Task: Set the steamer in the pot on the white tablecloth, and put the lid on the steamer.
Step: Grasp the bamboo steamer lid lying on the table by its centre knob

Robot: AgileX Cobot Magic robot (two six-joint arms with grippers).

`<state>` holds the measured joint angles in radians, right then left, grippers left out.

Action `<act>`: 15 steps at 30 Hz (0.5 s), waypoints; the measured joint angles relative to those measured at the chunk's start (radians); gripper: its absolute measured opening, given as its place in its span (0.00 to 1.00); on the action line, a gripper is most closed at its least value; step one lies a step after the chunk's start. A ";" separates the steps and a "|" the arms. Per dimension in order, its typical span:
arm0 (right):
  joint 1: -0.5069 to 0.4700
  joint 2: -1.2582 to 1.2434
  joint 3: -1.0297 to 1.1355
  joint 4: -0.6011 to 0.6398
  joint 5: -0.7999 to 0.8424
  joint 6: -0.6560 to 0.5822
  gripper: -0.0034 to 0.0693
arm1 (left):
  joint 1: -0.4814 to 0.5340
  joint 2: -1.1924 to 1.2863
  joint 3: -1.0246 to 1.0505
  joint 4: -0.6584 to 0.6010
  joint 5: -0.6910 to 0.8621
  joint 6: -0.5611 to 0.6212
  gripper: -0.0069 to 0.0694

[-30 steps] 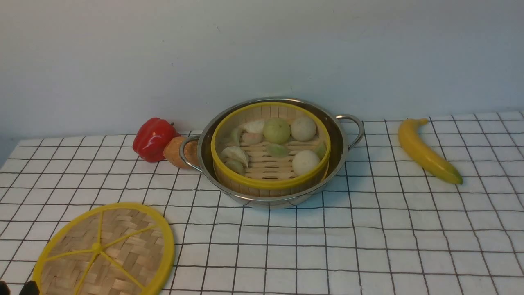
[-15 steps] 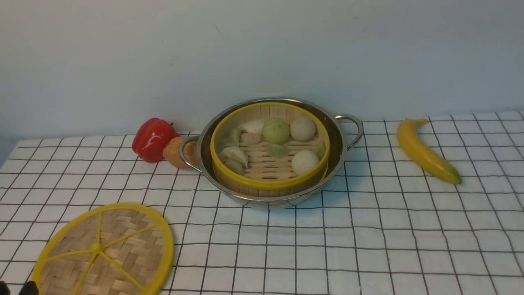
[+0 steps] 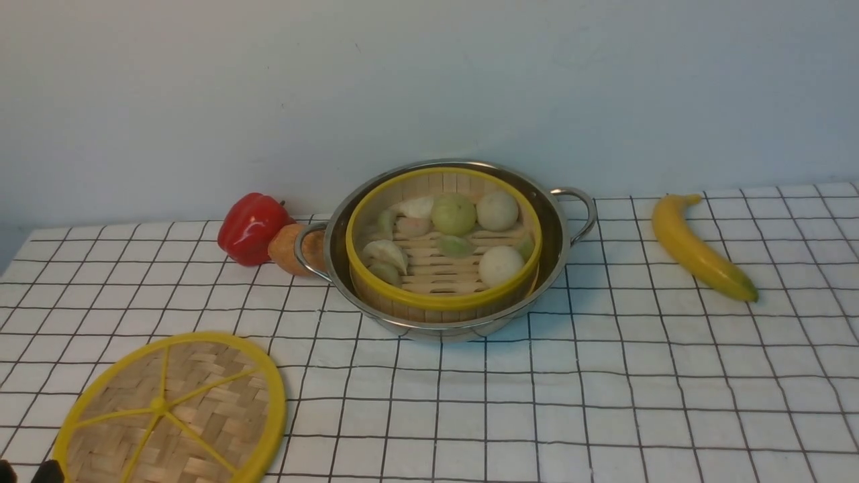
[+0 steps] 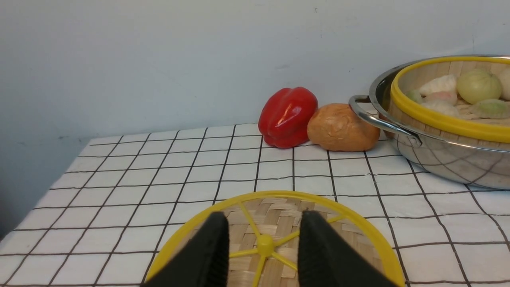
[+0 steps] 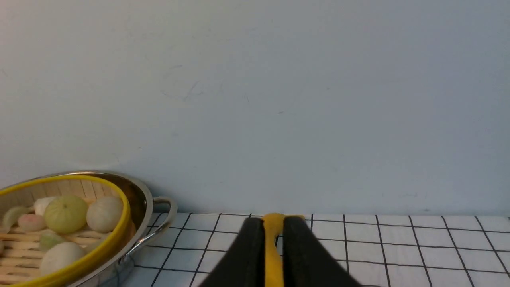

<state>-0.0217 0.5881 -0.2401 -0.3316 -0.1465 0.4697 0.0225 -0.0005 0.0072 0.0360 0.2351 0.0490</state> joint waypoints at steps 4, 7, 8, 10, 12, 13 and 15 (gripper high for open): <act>-0.001 -0.247 0.124 0.042 0.026 -0.004 0.19 | 0.000 0.000 0.000 0.000 0.000 0.000 0.41; -0.001 -0.385 0.214 0.042 0.056 -0.007 0.20 | 0.000 0.000 0.000 0.000 0.000 0.000 0.41; -0.001 -0.435 0.238 0.041 0.079 -0.007 0.20 | 0.000 0.000 0.000 0.000 0.000 0.000 0.41; -0.001 -0.486 0.246 0.039 0.121 -0.007 0.21 | 0.000 0.000 0.000 0.000 0.000 0.000 0.41; -0.001 -0.533 0.247 0.039 0.174 -0.007 0.21 | 0.000 0.000 0.000 0.000 0.000 0.000 0.41; -0.001 -0.556 0.247 0.039 0.215 -0.007 0.21 | 0.000 0.000 0.000 0.000 0.000 0.000 0.41; -0.001 -0.582 0.247 0.039 0.309 -0.007 0.22 | 0.000 0.000 0.000 0.000 0.000 0.000 0.41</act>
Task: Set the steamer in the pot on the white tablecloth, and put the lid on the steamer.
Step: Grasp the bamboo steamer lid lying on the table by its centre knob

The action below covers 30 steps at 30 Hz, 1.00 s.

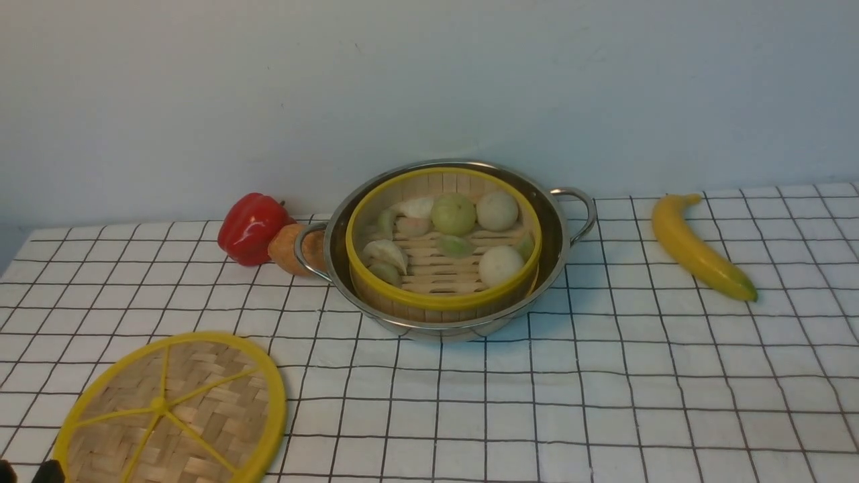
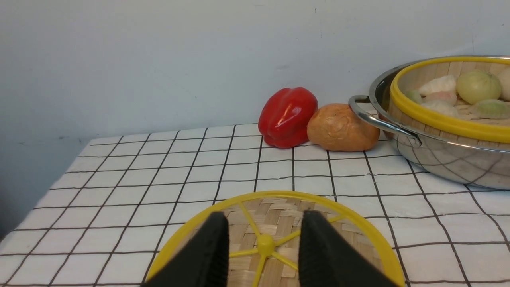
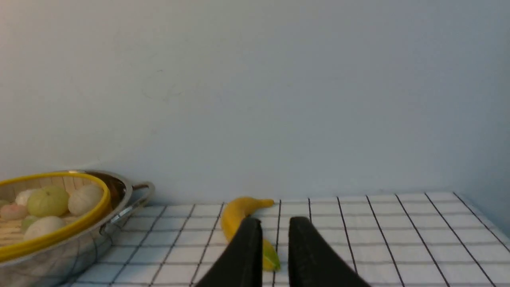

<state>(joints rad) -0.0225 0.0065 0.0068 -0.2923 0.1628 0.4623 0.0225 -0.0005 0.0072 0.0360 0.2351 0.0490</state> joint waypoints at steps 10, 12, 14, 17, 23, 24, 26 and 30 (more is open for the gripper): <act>0.000 -0.001 0.002 0.089 0.206 0.019 0.25 | 0.000 0.000 0.000 0.000 0.000 0.000 0.41; 0.000 -0.001 0.002 0.106 0.207 0.022 0.25 | 0.000 0.000 0.000 0.000 0.000 0.000 0.41; 0.000 -0.001 0.002 0.118 0.209 0.024 0.26 | 0.000 0.000 0.000 0.000 0.000 0.000 0.41; 0.000 -0.001 0.002 0.133 0.210 0.022 0.27 | 0.000 0.000 0.000 0.000 0.000 0.000 0.41; 0.000 -0.001 0.002 0.292 0.202 -0.210 0.28 | 0.000 0.000 0.000 0.000 0.000 0.000 0.41; 0.000 -0.001 0.002 0.312 0.202 -0.244 0.29 | 0.000 0.000 0.000 0.000 0.000 0.000 0.41; 0.000 -0.001 0.002 0.385 0.201 -0.340 0.30 | 0.000 0.000 0.000 0.000 0.000 0.000 0.41; 0.000 -0.001 0.002 0.445 0.194 -0.377 0.31 | 0.000 0.000 0.000 0.000 0.000 0.000 0.41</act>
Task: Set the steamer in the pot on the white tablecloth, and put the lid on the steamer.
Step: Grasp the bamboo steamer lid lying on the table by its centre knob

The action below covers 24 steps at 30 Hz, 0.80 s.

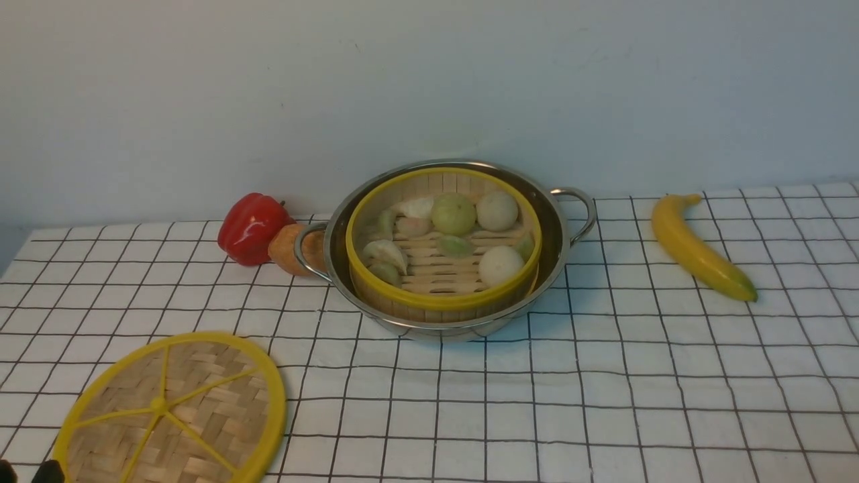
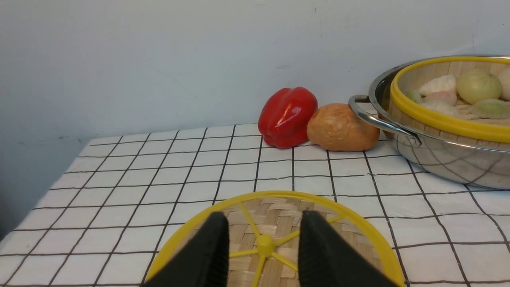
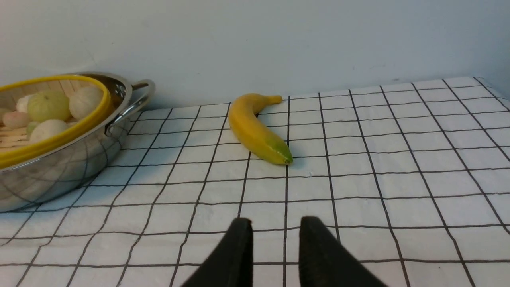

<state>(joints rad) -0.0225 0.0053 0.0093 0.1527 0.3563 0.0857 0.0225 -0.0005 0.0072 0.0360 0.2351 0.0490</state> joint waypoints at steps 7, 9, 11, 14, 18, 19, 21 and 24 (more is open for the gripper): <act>0.000 0.000 0.000 0.032 -0.010 -0.008 0.33 | 0.000 0.000 0.000 0.000 0.000 0.000 0.41; 0.000 0.000 0.000 0.033 -0.010 -0.008 0.34 | 0.000 0.000 0.000 0.000 0.000 0.000 0.41; 0.000 0.000 0.000 0.033 -0.010 -0.008 0.35 | 0.000 0.000 0.000 0.000 0.000 0.000 0.41; 0.000 0.000 0.000 0.033 -0.010 -0.008 0.36 | 0.000 0.000 0.000 0.000 0.000 0.000 0.41; 0.000 0.000 0.000 0.033 -0.010 -0.009 0.37 | 0.000 0.000 0.000 0.000 -0.008 0.000 0.41; 0.000 0.000 0.000 0.033 -0.010 -0.009 0.38 | 0.000 0.000 0.000 -0.008 -0.028 -0.005 0.41; 0.000 0.000 0.000 0.033 -0.010 -0.009 0.38 | 0.000 0.000 0.000 -0.046 -0.087 -0.027 0.41; 0.000 0.000 0.000 0.033 -0.010 -0.009 0.38 | 0.000 0.000 0.000 -0.157 -0.210 -0.120 0.41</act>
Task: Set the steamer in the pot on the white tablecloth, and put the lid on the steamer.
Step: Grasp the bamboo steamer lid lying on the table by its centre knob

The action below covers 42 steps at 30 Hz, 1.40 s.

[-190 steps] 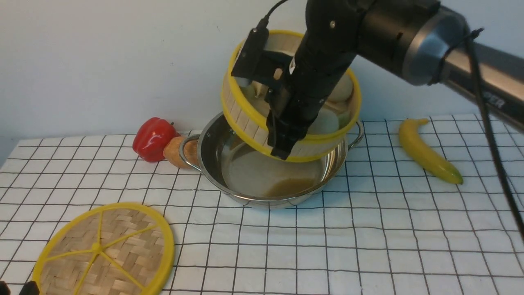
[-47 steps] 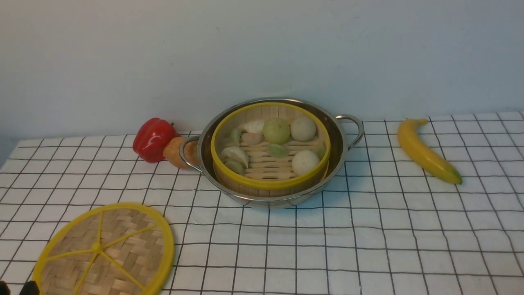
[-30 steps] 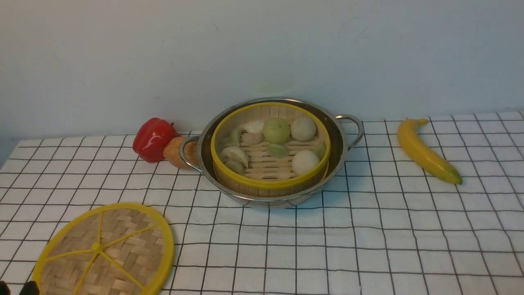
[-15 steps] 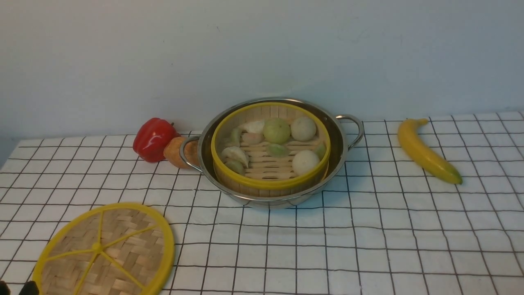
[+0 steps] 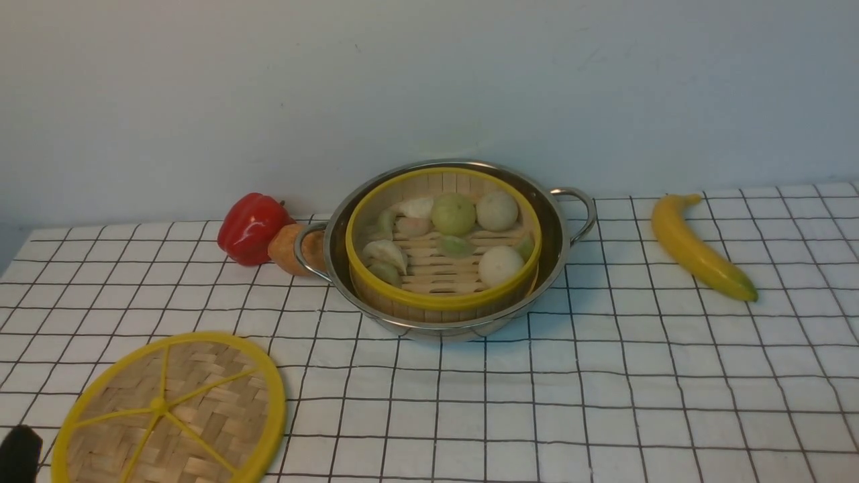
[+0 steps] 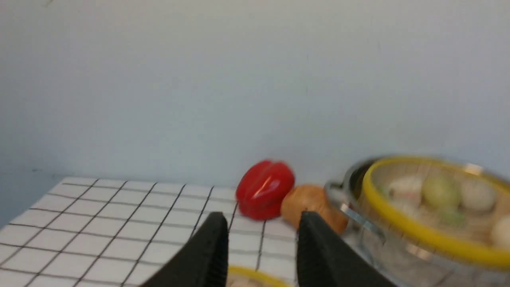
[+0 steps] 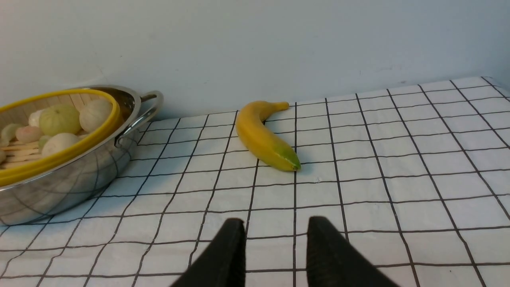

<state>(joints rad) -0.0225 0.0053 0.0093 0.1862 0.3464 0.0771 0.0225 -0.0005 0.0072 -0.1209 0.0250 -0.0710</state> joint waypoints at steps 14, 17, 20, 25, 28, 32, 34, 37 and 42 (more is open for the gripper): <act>0.000 0.000 0.000 0.002 -0.003 0.000 0.38 | 0.000 0.093 -0.373 -0.054 0.349 -0.067 0.41; 0.000 0.000 0.000 0.002 -0.003 0.000 0.38 | 0.000 0.258 -0.597 0.066 0.755 0.019 0.41; 0.000 0.000 0.000 0.002 -0.003 0.000 0.38 | 0.000 0.377 -0.689 0.128 0.957 0.058 0.41; 0.000 0.000 0.000 0.002 -0.003 0.000 0.38 | 0.000 0.756 -0.790 0.191 1.128 0.227 0.41; 0.000 0.000 0.000 0.002 -0.003 0.000 0.38 | 0.000 0.940 -0.816 0.183 1.079 0.372 0.41; 0.000 0.000 0.000 0.002 -0.003 0.000 0.38 | 0.000 1.184 -0.855 0.160 0.962 0.464 0.41; 0.000 0.000 0.000 0.002 -0.003 0.000 0.38 | 0.000 1.315 -0.895 0.149 0.904 0.483 0.41; 0.000 0.000 0.000 0.002 -0.003 0.000 0.38 | 0.000 1.515 -0.972 0.137 0.900 0.491 0.41; 0.000 0.000 0.000 0.002 -0.003 0.000 0.38 | 0.000 1.665 -1.041 0.108 0.909 0.492 0.41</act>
<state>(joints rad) -0.0225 0.0053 0.0093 0.1883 0.3436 0.0771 0.0225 1.6646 -1.0339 -0.0125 0.9345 0.4210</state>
